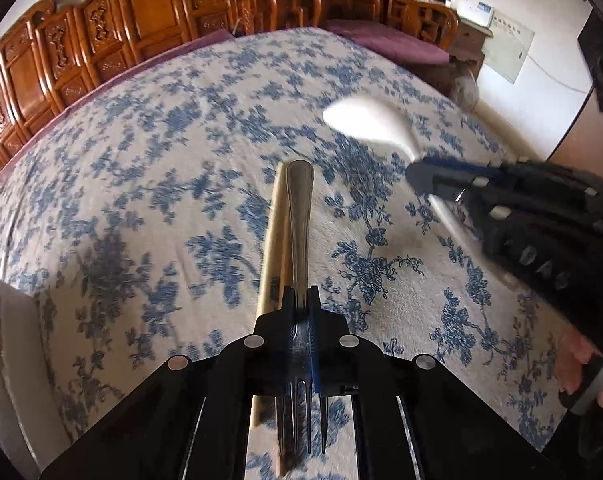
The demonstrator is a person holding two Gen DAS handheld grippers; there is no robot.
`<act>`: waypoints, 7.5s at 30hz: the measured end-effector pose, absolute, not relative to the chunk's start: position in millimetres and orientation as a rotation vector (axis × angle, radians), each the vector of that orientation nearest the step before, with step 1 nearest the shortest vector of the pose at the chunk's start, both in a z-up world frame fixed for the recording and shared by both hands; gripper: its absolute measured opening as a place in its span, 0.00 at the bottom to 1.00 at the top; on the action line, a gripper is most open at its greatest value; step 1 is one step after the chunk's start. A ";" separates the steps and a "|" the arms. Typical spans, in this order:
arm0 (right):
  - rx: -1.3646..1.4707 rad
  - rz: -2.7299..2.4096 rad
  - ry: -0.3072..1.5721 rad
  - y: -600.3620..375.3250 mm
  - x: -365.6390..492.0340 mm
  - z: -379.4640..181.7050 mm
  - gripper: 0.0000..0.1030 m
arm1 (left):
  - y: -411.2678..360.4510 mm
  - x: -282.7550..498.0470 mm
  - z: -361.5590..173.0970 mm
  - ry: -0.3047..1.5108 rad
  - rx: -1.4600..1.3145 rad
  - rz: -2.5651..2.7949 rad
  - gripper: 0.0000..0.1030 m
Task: Organize utensils
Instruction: 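Grasp a metal fork with the left gripper while the right gripper holds the white paddle, then lower the metal fork into the grey tray and open the left gripper, then lower the white rice paddle into the grey tray with the right gripper, then move the right gripper to a loose wooden chopstick and grasp it, then grasp another wooden chopstick with the left gripper while the right gripper holds its chopstick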
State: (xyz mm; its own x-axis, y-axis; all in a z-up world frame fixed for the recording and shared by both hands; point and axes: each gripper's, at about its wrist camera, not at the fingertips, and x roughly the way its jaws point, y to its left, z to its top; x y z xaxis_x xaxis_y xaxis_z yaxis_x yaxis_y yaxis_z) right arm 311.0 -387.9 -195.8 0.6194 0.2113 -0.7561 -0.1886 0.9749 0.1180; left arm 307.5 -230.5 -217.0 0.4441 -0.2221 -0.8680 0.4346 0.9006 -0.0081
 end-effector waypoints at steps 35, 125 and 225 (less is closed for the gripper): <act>-0.087 0.426 0.907 -255.3 262.5 -188.6 0.10 | -43.9 250.3 -140.1 0.945 0.083 -0.216 0.06; -0.086 0.644 1.075 -7.5 287.0 -191.5 0.08 | 159.6 215.5 -126.6 0.953 -0.095 -0.084 0.31; -0.049 0.181 1.044 -416.2 233.5 -219.5 0.06 | -203.9 311.5 -233.5 1.067 0.251 -0.409 0.52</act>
